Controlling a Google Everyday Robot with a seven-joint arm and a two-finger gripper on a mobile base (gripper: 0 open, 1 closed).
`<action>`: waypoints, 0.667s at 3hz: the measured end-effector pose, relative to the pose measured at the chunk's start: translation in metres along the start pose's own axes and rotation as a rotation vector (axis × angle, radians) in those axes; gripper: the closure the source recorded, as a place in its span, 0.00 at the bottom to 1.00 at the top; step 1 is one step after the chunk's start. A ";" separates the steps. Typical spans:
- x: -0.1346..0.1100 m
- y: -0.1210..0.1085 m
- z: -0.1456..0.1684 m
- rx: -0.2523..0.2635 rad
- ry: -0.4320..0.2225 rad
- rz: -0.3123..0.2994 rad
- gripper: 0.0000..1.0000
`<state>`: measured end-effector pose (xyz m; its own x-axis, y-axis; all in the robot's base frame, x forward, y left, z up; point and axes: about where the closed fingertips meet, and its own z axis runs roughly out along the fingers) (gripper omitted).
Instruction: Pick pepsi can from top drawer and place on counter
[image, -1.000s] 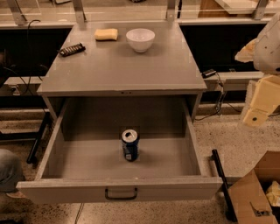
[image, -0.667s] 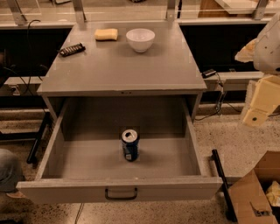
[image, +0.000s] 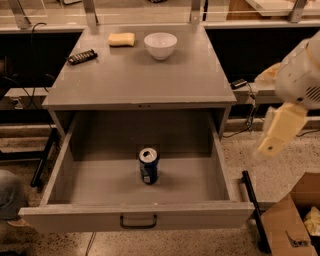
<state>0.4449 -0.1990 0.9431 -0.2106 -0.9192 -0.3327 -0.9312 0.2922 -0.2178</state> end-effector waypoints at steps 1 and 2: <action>-0.009 0.021 0.074 -0.090 -0.184 0.057 0.00; -0.056 0.040 0.152 -0.185 -0.400 0.133 0.00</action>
Offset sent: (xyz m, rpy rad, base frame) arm 0.0334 0.1585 -0.1877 0.6831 0.1288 0.0333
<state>0.4642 -0.0956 0.8131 -0.2341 -0.6924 -0.6825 -0.9492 0.3147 0.0062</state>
